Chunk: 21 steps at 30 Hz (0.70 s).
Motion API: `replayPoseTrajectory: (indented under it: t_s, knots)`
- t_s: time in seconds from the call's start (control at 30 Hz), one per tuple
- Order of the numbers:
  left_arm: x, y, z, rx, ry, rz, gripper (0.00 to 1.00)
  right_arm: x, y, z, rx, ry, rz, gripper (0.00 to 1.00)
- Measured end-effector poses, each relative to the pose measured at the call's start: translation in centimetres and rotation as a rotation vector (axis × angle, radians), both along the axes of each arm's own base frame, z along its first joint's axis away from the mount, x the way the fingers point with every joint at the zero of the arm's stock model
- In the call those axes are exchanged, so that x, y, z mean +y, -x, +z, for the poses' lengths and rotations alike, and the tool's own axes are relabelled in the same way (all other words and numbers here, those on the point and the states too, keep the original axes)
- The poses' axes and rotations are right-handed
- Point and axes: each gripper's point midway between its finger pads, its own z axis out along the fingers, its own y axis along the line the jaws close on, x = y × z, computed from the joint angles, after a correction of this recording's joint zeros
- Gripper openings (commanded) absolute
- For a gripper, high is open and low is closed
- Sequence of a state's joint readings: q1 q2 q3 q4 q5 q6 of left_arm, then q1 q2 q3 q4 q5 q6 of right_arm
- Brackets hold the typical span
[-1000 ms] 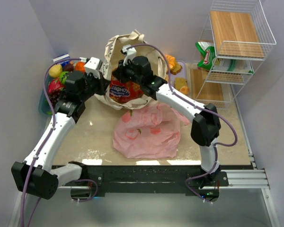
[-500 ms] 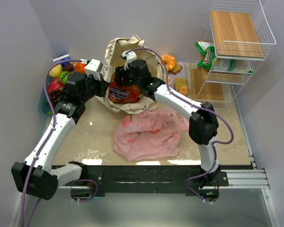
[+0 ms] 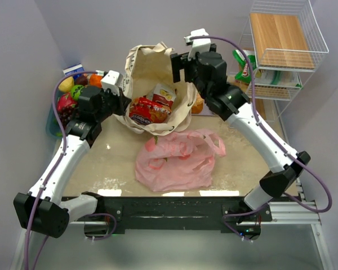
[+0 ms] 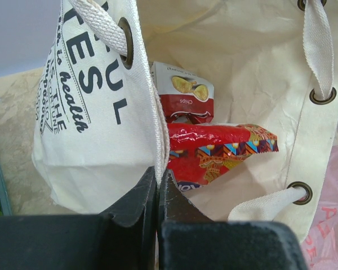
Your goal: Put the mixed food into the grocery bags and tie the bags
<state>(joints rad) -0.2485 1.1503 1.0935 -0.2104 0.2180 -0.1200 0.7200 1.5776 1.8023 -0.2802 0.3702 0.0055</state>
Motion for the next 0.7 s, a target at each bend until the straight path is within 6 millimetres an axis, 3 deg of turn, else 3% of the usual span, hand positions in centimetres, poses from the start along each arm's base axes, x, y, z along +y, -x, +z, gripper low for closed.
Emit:
replayPoseTrajectory:
  t_s: [0.07,0.13,0.3,0.37,0.47,0.7]
  knots:
    - [0.0,0.0,0.0,0.000,0.001,-0.002,0.00,-3.1,-1.5,0.0,0.018,0.056,-0.125,0.98]
    - [0.0,0.0,0.0,0.000,0.001,-0.003,0.00,-6.4,-3.3,-1.3,0.057,0.118,-0.257,0.99]
    - [-0.1,0.0,0.0,0.000,0.001,-0.006,0.00,-13.1,-5.7,-7.4,0.207,0.338,-0.524,0.99]
    - [-0.1,0.1,0.0,0.000,0.002,-0.006,0.00,-14.1,-5.8,-9.0,0.245,0.418,-0.588,0.99]
    - [-0.1,0.1,0.0,0.000,0.002,-0.007,0.00,-15.2,-5.4,-10.0,0.266,0.503,-0.663,0.99]
    - [-0.2,0.1,0.0,0.000,0.003,-0.011,0.00,-17.3,-4.5,-8.8,0.237,0.571,-0.801,0.99]
